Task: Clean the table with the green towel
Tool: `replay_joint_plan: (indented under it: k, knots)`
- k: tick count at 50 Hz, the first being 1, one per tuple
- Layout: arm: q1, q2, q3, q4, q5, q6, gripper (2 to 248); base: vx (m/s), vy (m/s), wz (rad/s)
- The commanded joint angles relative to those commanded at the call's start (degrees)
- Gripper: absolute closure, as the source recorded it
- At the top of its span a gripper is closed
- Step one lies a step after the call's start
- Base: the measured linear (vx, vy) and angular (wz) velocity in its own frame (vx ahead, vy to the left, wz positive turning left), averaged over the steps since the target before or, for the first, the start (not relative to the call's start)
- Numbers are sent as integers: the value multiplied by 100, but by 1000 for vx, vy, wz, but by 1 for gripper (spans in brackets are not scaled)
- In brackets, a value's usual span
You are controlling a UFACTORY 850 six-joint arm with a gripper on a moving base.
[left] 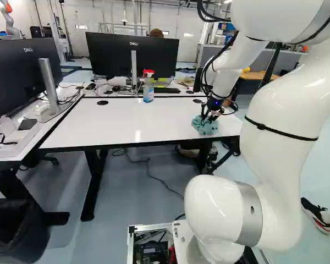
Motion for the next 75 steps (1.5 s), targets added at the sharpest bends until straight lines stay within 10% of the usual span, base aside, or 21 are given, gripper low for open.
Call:
replay_joint_plan:
  k: [27,75]
  knots:
    - [112,721,801,0,0,0,208,0,0,0]
    - [-820,297,339,0,0,0,208,0,0,0]
